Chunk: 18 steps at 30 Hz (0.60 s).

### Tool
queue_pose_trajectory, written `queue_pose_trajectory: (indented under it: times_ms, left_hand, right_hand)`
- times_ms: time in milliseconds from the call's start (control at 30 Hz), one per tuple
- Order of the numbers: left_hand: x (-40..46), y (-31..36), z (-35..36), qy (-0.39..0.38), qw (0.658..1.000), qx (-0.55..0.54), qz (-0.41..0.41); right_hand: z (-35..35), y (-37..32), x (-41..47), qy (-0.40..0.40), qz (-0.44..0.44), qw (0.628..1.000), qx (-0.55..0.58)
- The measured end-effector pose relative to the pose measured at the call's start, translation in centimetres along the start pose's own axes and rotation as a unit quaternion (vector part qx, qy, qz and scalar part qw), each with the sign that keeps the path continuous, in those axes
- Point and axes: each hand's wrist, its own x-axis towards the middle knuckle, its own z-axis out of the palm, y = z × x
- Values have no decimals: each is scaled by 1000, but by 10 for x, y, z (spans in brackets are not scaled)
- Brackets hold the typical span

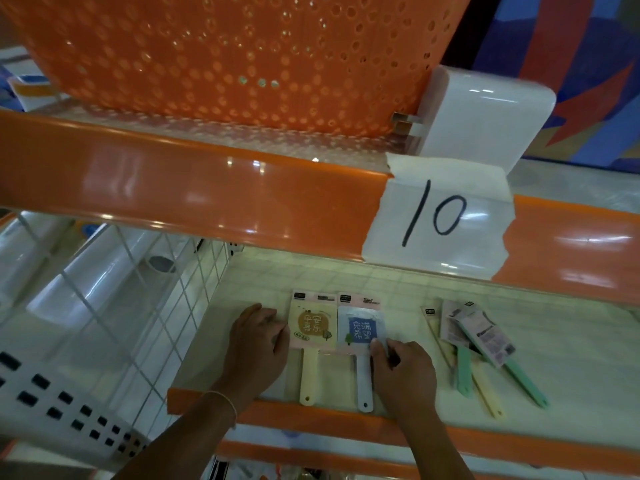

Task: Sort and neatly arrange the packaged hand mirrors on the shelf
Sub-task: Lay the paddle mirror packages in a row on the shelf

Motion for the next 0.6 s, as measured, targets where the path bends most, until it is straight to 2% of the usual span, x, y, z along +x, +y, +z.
queue_pose_trajectory:
  times_ms: [367, 533, 600]
  left_hand:
    - [1, 0, 1, -8, 1000, 12, 8]
    - [1, 3, 1, -47, 999, 5, -7]
    - [0, 3, 1, -58, 998, 20, 8]
  right_hand:
    - [1, -1, -1, 11, 12, 1000, -4]
    - [2, 2, -2, 18, 13, 999, 48]
    - [1, 5, -2, -3, -19, 998, 55]
